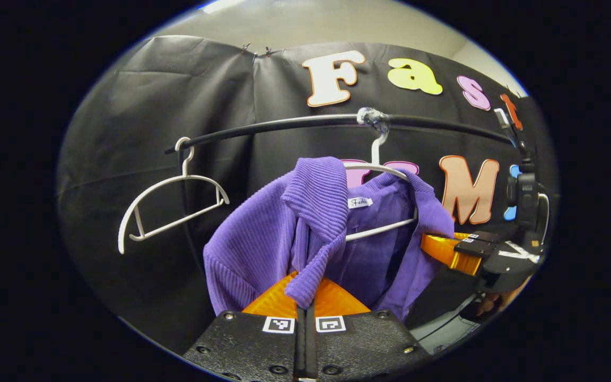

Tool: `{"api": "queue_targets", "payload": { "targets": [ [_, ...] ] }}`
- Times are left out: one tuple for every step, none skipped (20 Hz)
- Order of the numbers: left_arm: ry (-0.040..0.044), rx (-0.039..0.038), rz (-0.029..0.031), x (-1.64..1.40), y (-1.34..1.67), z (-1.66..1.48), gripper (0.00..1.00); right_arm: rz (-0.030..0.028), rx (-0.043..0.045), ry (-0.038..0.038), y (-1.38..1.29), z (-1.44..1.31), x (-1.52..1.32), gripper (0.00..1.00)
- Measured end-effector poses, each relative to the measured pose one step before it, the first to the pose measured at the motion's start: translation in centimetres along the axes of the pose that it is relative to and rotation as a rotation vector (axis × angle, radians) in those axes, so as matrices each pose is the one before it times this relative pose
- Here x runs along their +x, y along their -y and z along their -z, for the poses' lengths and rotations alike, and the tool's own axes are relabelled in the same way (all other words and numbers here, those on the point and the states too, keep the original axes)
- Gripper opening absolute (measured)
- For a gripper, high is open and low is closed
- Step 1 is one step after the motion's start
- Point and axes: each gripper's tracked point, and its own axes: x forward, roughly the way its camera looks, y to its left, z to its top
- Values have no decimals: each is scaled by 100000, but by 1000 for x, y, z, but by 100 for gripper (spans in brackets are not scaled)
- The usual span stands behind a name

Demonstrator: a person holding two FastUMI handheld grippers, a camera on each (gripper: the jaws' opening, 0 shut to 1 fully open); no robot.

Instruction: Grasp the clothes on the hanger with both hands and then place them into the laundry hamper below.

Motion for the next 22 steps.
{"api": "queue_targets", "payload": {
  "targets": [
    [577,264,48,-590,-487,-685,0,4469,-1053,4568,935,-1178,-489,0],
    [689,552,-160,-583,-633,-747,0,3504,-268,4121,707,-1124,-418,5],
    [1119,587,-448,-383,-759,-839,0,1765,-431,2460,359,-843,181,0],
    [285,542,-718,-230,-898,-597,0,1706,-1452,1494,398,-462,404,1],
    [603,557,-801,-148,-814,-718,0,1761,-2100,503,371,-300,418,1],
    [35,257,-1361,-216,-853,-557,0,1917,-2102,1069,317,-364,438,1],
    [-353,-1232,-370,-50,-561,-596,0,2508,-1743,1423,468,-457,314,0],
    [612,-1472,519,89,-311,-804,0,2151,-1019,1552,482,-494,332,1],
    [1494,366,-303,232,-544,-1095,0,2281,-580,1495,408,-475,413,1],
    [1176,1914,-281,443,-802,-669,0,1382,-672,747,97,-293,281,0],
    [-675,1638,-203,324,-579,-263,0,1141,-1256,165,45,-105,567,1],
    [33,1241,73,340,-537,-275,0,1277,-2094,171,105,35,608,4],
    [-1578,893,-32,159,-366,-103,0,867,-2254,-260,30,130,469,1],
    [-806,984,1352,72,-166,-103,0,877,-1706,22,131,62,295,1],
    [-888,849,1427,55,-62,-132,0,917,-1467,633,127,-23,300,1],
    [-1143,848,532,149,-400,82,0,1158,-1376,645,184,79,278,0],
    [-1215,857,-524,110,-625,113,0,1360,-1117,332,190,81,362,1],
    [-641,1099,-1429,205,-976,121,0,952,-760,104,249,182,404,1],
    [-356,1122,-1744,318,-1048,69,0,730,-597,-106,156,134,382,1],
    [-160,1363,-1708,417,-1070,196,0,599,-730,230,81,102,342,1],
    [219,1169,-607,494,-539,142,1,887,-892,206,129,-5,322,1],
    [-1173,1643,-49,501,-259,396,1,1031,-991,484,203,3,248,1]
  ]
}}
